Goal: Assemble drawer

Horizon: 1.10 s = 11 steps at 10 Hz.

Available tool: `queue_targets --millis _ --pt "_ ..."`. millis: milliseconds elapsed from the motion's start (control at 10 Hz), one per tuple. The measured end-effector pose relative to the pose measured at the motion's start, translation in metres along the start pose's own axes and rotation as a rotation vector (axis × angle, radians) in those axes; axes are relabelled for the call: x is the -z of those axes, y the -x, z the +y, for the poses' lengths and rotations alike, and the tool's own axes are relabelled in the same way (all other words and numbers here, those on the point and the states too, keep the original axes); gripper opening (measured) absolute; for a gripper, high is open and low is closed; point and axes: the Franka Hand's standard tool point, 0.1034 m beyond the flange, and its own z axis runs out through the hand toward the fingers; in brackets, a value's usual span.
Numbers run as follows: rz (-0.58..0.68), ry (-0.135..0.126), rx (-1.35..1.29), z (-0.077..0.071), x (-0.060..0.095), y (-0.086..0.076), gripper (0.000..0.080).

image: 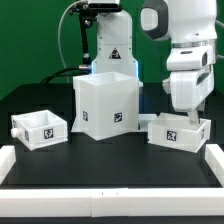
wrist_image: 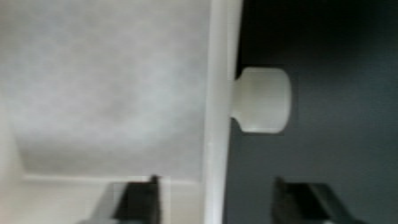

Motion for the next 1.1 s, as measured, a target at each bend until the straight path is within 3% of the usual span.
queue_targets --millis 100,200,300,500,600,1000,1100 --pt "-0.035 -0.003 0.000 0.006 0.012 0.005 0.0532" --pt "-0.066 0.015 -0.005 0.021 0.040 0.010 0.0532" --pt "-0.083 0.039 -0.012 0.038 0.068 0.017 0.0629" --pt "-0.117 0.048 -0.018 0.069 0.118 0.037 0.0643" --pt "-0.110 0.069 -0.039 0.082 0.128 0.035 0.0643" --pt "-0.108 0.066 -0.042 0.081 0.125 0.035 0.0649" --pt "-0.113 0.046 -0.042 0.082 0.130 0.040 0.0649"
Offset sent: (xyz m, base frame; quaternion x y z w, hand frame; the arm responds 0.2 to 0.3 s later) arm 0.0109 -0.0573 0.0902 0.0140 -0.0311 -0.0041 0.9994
